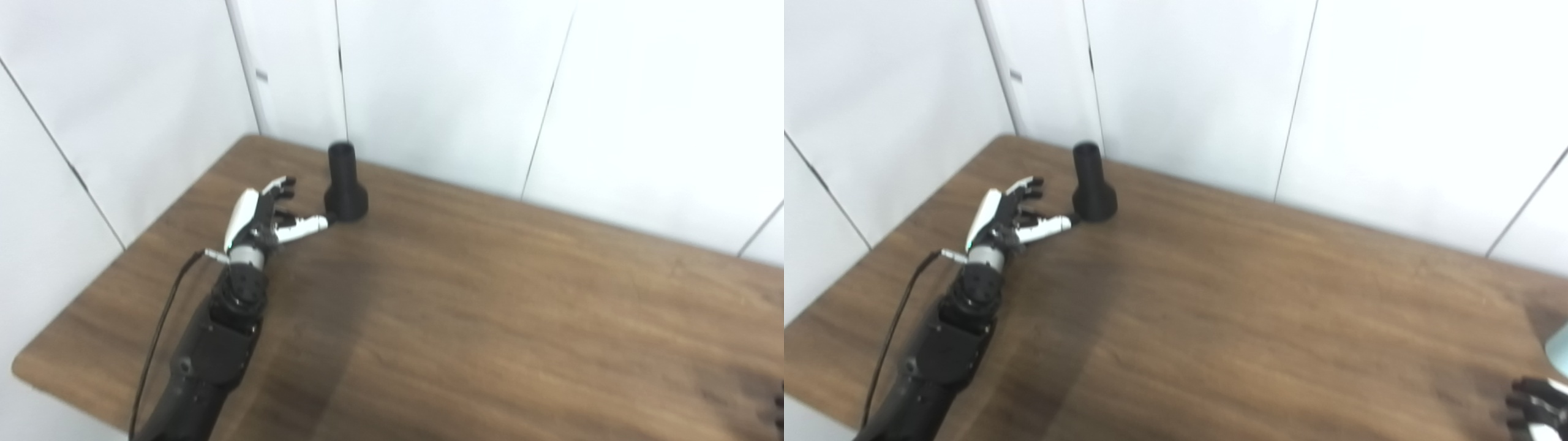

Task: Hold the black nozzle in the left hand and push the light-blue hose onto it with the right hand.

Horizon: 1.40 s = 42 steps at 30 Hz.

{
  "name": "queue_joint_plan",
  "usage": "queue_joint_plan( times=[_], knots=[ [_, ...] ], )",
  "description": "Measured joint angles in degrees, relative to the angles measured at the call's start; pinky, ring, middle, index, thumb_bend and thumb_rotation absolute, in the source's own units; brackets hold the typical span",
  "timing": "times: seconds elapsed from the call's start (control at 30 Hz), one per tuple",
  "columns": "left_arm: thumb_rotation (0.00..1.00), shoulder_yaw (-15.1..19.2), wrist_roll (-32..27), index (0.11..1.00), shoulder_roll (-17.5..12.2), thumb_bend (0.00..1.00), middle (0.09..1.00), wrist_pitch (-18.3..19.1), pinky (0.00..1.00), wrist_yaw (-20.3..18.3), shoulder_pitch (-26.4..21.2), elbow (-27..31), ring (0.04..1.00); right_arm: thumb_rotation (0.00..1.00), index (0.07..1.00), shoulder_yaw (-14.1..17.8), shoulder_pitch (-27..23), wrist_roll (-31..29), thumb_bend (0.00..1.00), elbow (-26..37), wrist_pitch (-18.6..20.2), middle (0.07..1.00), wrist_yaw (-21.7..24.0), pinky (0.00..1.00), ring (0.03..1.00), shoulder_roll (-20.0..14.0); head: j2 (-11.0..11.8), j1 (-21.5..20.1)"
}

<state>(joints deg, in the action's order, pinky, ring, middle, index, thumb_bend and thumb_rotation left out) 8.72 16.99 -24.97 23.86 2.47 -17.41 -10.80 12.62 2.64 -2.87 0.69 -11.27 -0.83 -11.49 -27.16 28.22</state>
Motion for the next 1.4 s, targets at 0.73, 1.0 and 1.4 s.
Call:
queue_joint_plan(
  times=[0.73, 1.0, 1.4],
  knots=[
    [0.36, 0.11, 6.92, 0.890, 0.24, 1.00, 0.795, 0.82, 0.56, -5.34, -4.22, -3.94, 0.725, 0.69, 0.539, 0.05, -0.30, 1.93, 0.81, -0.35, -0.09, 0.574, -1.21, 0.39, 0.533, 0.10, -0.44, -0.79],
    [0.35, -0.04, 5.74, 0.843, 0.52, 1.00, 0.833, 2.42, 0.71, -7.84, -3.47, -0.27, 0.796, 0.69, 0.539, 0.07, -0.19, 1.84, 0.85, -0.21, -0.14, 0.577, -1.24, 0.39, 0.538, 0.16, -0.26, -0.79],
    [0.41, 0.58, -0.91, 0.997, 3.01, 1.00, 0.995, -13.43, 0.91, -0.43, -0.05, -2.65, 0.983, 0.70, 0.547, 0.01, -0.27, 1.90, 0.86, -0.20, -0.12, 0.587, -1.44, 0.40, 0.550, 0.19, -0.17, -0.44]
  ],
)
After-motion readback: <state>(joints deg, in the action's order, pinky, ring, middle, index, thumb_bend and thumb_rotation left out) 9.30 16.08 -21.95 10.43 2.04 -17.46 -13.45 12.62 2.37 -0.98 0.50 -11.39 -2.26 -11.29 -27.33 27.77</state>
